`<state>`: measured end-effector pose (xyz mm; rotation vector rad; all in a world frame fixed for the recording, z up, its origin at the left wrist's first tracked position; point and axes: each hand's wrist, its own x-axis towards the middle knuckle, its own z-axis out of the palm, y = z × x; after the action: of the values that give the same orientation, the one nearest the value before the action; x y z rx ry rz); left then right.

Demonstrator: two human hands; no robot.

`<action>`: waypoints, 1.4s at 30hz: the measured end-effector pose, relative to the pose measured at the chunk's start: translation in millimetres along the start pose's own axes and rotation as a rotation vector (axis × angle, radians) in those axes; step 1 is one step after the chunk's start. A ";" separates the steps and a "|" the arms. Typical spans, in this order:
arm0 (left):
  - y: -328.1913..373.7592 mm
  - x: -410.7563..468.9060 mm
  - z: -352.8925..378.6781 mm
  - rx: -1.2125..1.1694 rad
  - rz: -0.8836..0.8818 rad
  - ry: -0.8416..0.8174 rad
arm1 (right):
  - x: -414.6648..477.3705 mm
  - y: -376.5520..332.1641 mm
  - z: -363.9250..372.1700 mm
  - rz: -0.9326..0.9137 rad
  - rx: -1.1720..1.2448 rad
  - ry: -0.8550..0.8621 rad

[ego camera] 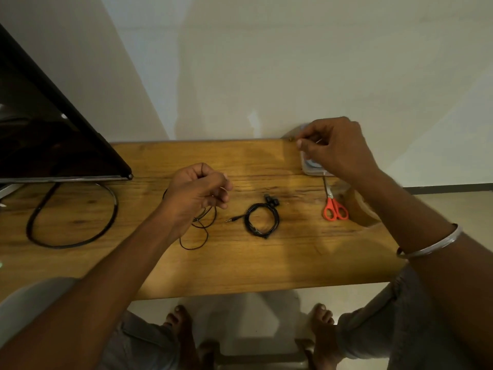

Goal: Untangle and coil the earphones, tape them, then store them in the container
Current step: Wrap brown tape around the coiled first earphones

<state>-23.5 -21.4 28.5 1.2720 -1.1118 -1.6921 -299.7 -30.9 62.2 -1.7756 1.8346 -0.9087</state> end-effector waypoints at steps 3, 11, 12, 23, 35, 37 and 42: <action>-1.2 0.1 2.2 0.020 0.004 -0.037 | 1.2 15.5 -26.9 0.093 -0.159 -0.026; -13.9 -2.1 13.8 0.267 0.064 -0.242 | -24.3 31.6 -41.5 0.481 -0.793 -0.245; -14.5 -4.1 17.5 0.297 0.082 -0.248 | -28.8 29.1 -39.5 0.483 -0.844 -0.261; -25.2 -19.7 34.3 0.298 0.094 -0.237 | -67.3 40.7 -25.4 0.518 -0.666 -0.084; -6.5 -46.2 49.9 0.249 0.186 -0.065 | -102.6 -35.6 -38.9 0.248 -0.334 0.070; -3.1 -51.4 51.6 0.218 0.155 0.007 | -110.0 -48.0 -35.0 0.166 -0.187 0.099; 14.4 -65.6 47.8 0.195 0.267 0.113 | -119.7 -73.9 -23.5 0.102 0.070 0.032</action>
<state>-53.2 43.1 70.3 1.2569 -1.3384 -1.3247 -253.4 93.5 114.5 -1.6189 1.8710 -0.9545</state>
